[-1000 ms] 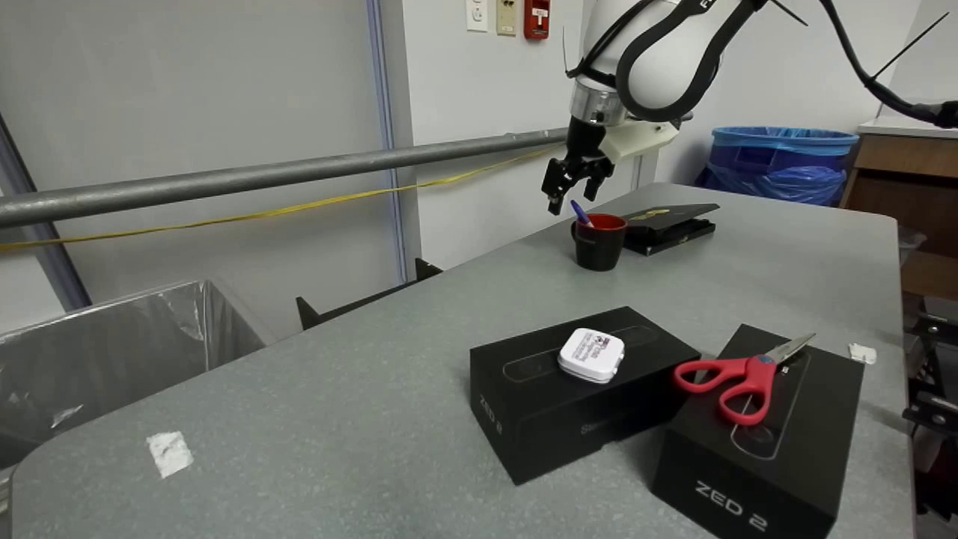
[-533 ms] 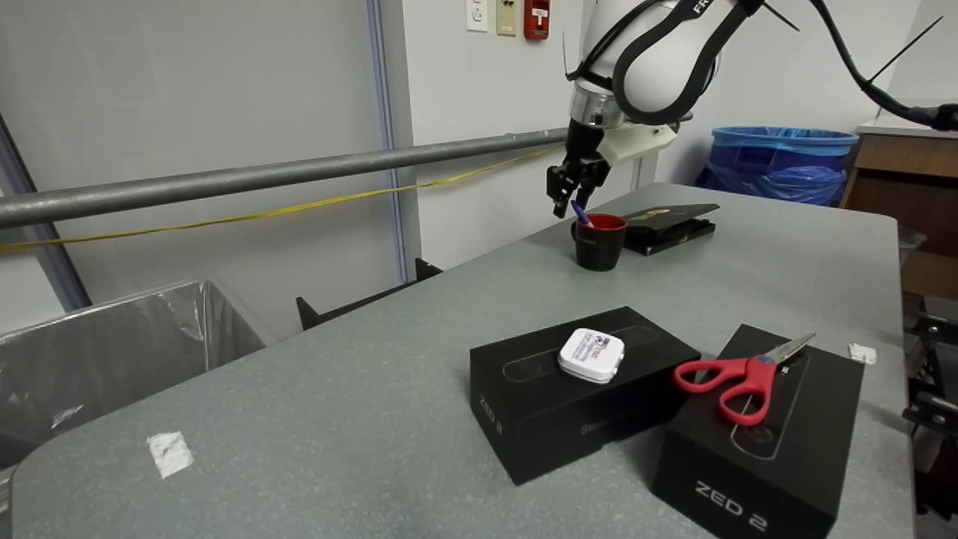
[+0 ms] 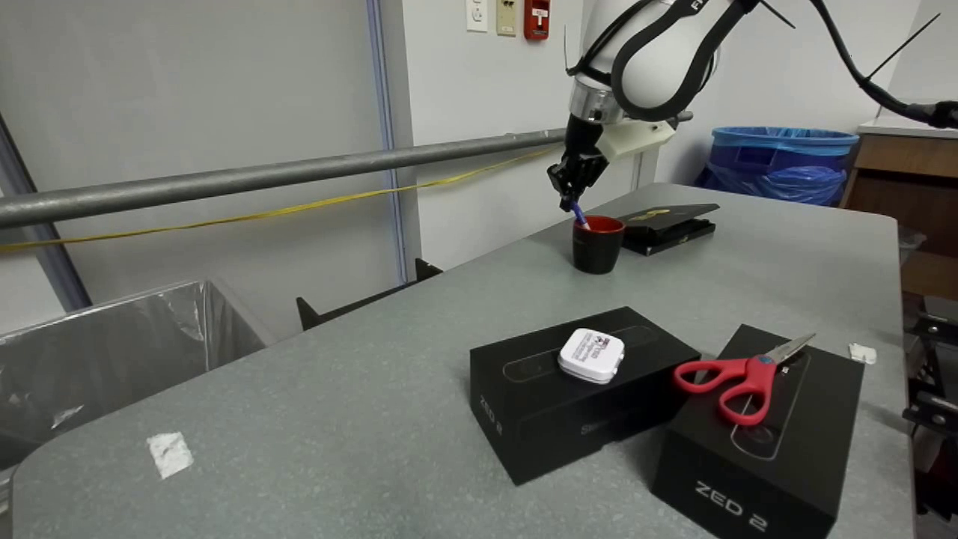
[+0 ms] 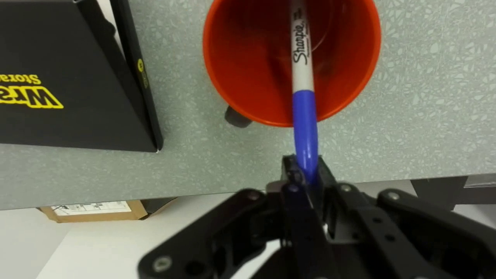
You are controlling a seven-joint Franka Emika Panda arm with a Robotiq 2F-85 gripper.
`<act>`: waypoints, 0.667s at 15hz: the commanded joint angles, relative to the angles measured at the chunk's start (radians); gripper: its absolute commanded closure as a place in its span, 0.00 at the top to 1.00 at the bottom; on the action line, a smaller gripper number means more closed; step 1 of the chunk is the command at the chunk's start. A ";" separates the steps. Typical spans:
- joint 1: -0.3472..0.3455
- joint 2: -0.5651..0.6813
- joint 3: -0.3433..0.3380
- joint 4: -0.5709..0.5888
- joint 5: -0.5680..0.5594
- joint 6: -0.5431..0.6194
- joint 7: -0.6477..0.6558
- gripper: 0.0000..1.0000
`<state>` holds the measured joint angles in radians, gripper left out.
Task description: Remove the blue pen from the red and black mug
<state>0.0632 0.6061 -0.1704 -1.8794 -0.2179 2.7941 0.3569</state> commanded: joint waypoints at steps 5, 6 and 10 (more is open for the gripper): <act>0.009 -0.140 -0.034 -0.106 0.040 0.109 -0.033 0.03; 0.003 -0.176 -0.028 -0.132 0.042 0.127 -0.047 0.03; -0.019 -0.321 0.042 -0.233 0.067 0.117 -0.131 0.03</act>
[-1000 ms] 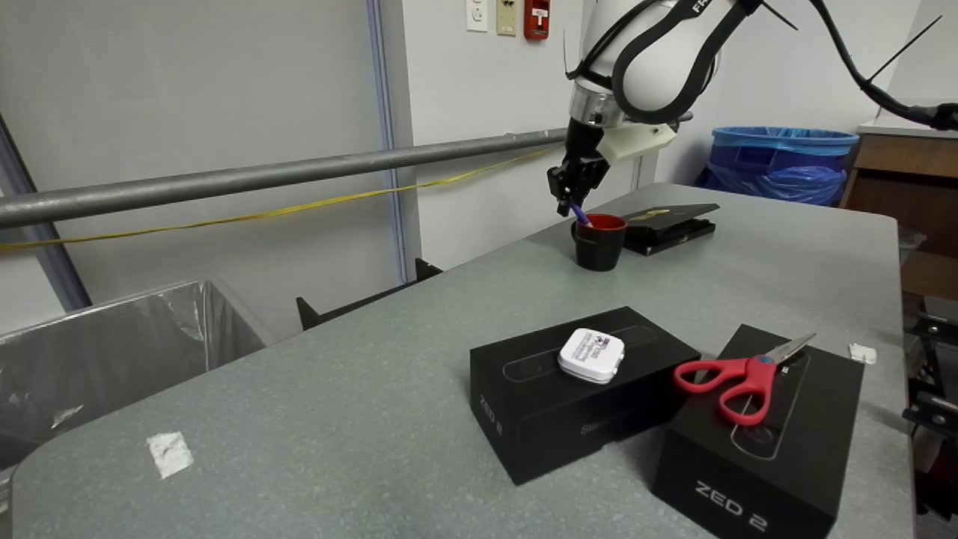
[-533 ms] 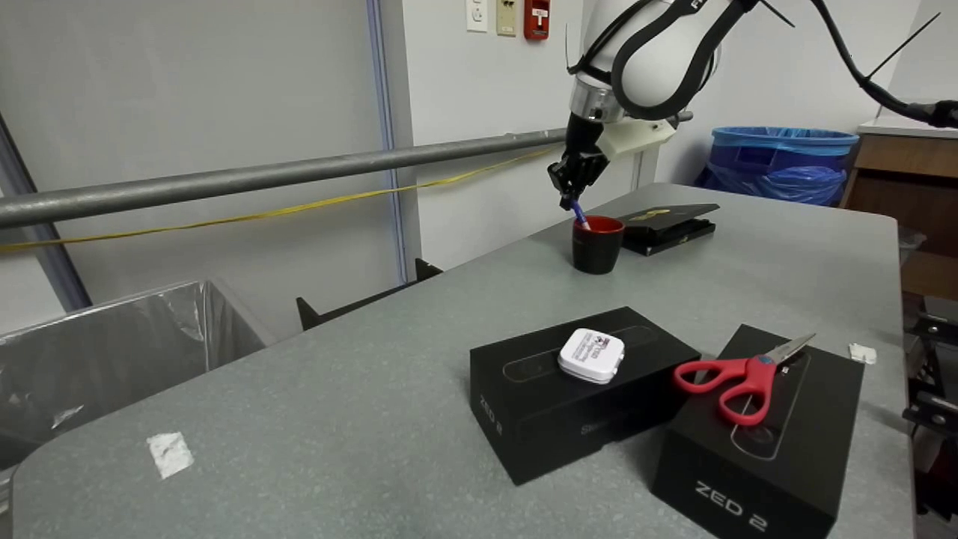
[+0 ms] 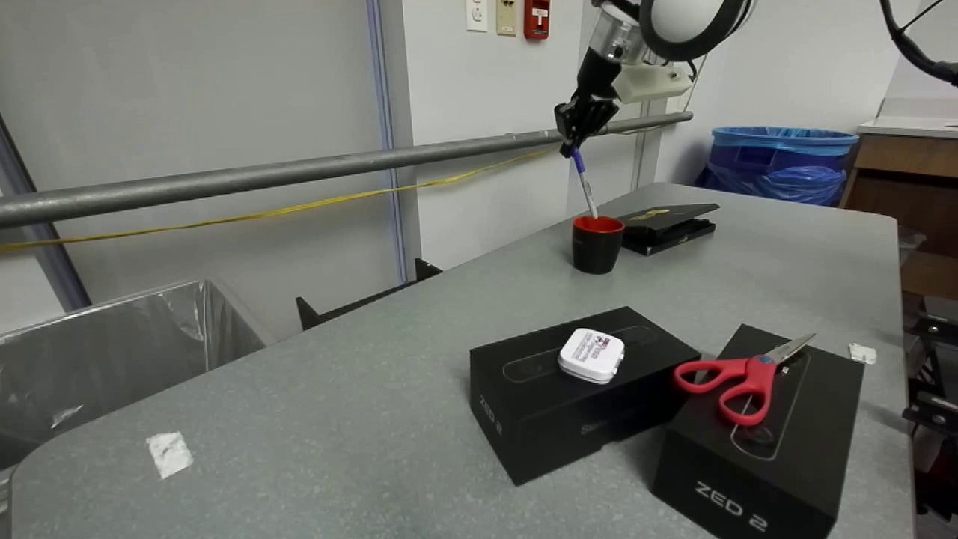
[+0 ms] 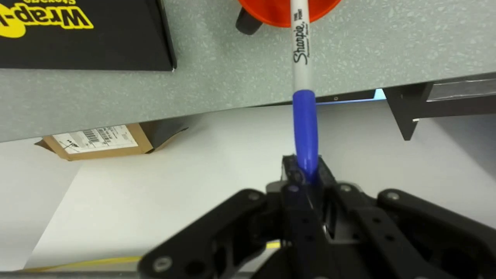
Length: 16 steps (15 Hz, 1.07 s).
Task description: Remove the blue pen from the red and black mug
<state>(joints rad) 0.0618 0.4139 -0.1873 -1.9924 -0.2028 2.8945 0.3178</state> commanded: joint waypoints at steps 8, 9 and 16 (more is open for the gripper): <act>0.074 -0.041 0.177 -0.165 0.023 -0.077 -0.180 0.03; 0.102 -0.004 0.157 -0.145 -0.010 -0.095 -0.160 0.03; 0.315 0.205 -0.054 -0.019 -0.233 -0.113 -0.009 0.03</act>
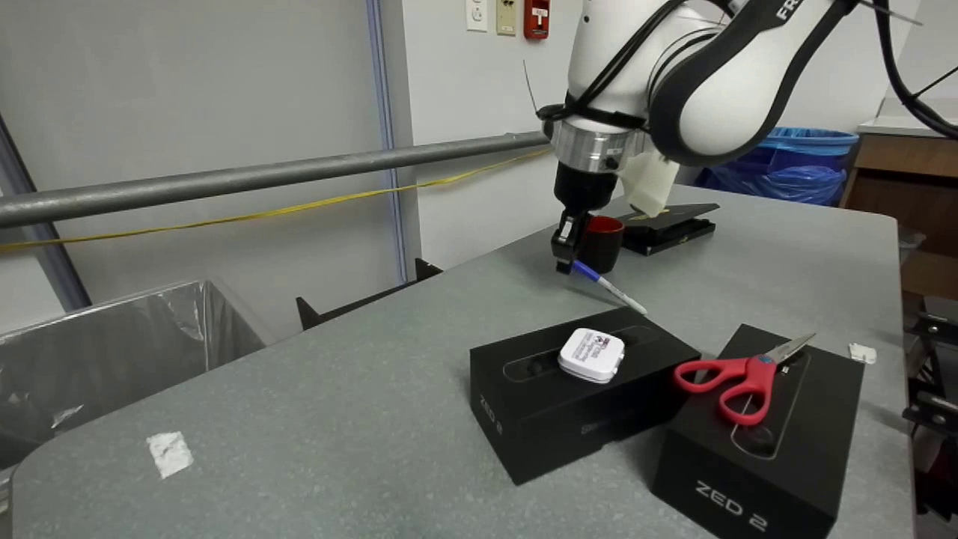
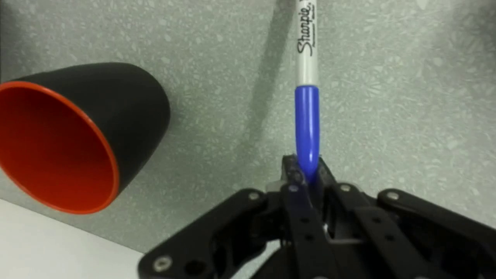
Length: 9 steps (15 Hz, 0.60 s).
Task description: Remove the blue pen from the red and black mug
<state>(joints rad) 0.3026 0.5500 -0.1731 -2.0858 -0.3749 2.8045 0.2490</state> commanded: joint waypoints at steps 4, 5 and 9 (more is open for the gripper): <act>0.137 0.075 -0.119 0.072 -0.085 0.000 0.095 0.44; 0.142 0.073 -0.120 0.073 -0.081 -0.005 0.097 0.50; 0.135 0.055 -0.108 0.072 -0.064 -0.005 0.083 0.81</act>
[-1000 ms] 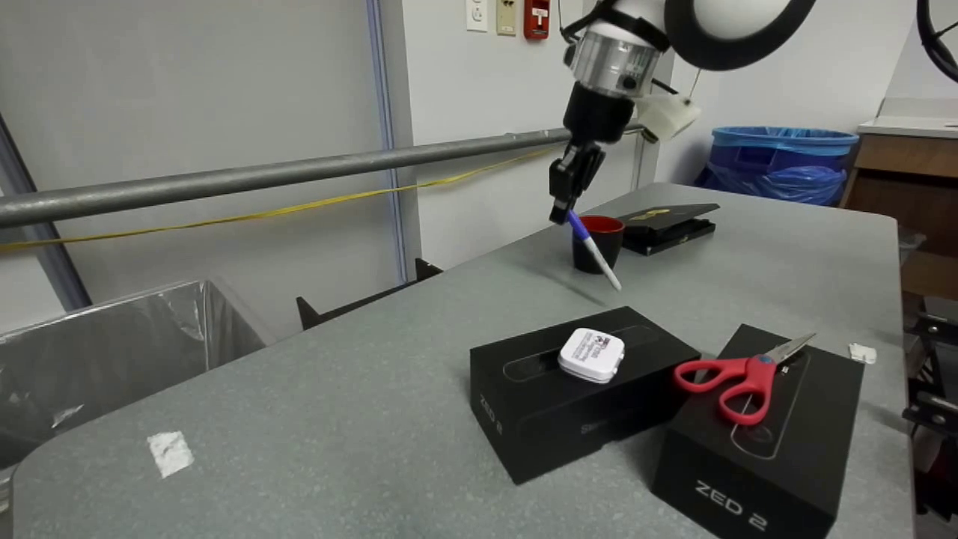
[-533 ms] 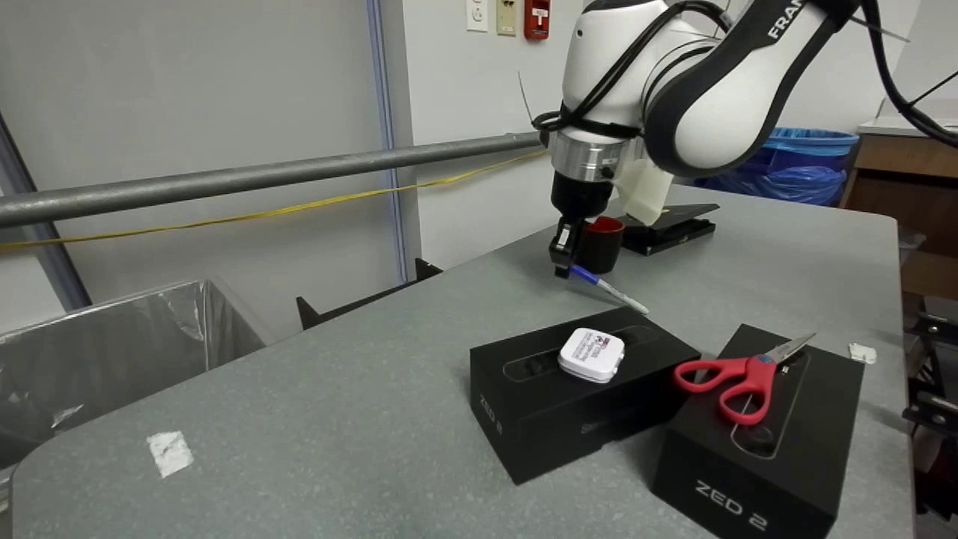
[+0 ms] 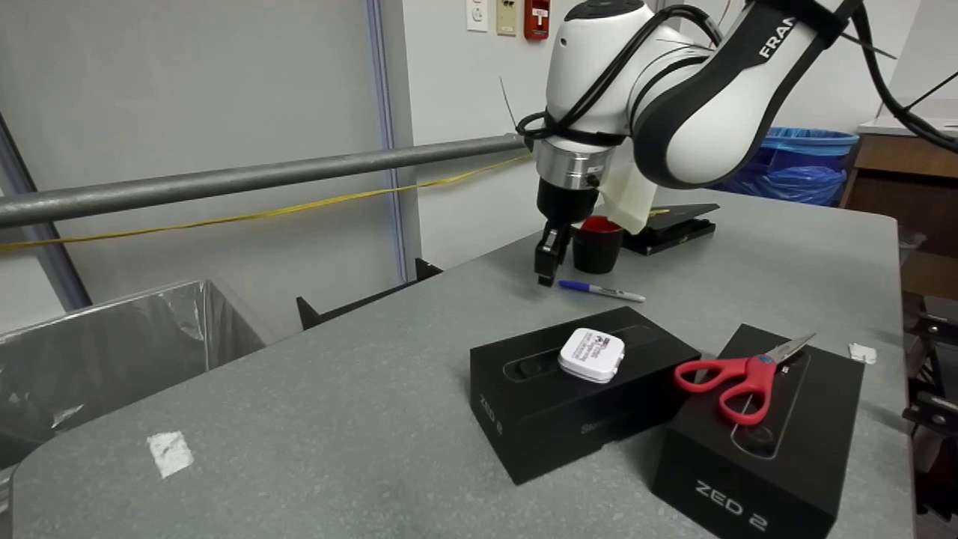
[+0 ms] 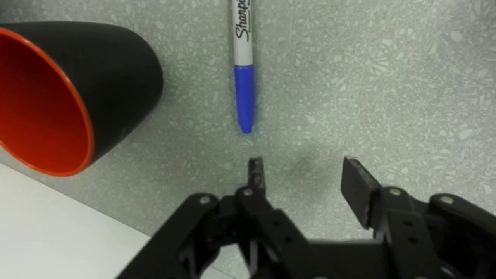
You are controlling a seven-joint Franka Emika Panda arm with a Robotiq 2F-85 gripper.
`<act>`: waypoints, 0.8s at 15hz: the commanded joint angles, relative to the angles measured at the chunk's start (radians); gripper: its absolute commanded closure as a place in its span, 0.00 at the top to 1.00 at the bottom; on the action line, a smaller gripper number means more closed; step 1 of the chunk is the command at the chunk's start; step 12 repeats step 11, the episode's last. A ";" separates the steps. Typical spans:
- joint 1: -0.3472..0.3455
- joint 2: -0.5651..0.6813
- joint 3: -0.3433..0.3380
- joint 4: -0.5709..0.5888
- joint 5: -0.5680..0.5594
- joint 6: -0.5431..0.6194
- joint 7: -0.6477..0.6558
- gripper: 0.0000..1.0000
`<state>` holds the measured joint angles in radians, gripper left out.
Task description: Remove the blue pen from the red and black mug
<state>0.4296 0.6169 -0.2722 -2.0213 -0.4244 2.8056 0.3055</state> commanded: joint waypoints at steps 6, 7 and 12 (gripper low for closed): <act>0.019 -0.005 -0.022 0.041 -0.003 -0.039 0.067 1.00; 0.017 -0.007 -0.022 0.047 0.000 -0.060 0.073 1.00; -0.010 -0.003 0.006 0.028 -0.007 -0.023 0.040 1.00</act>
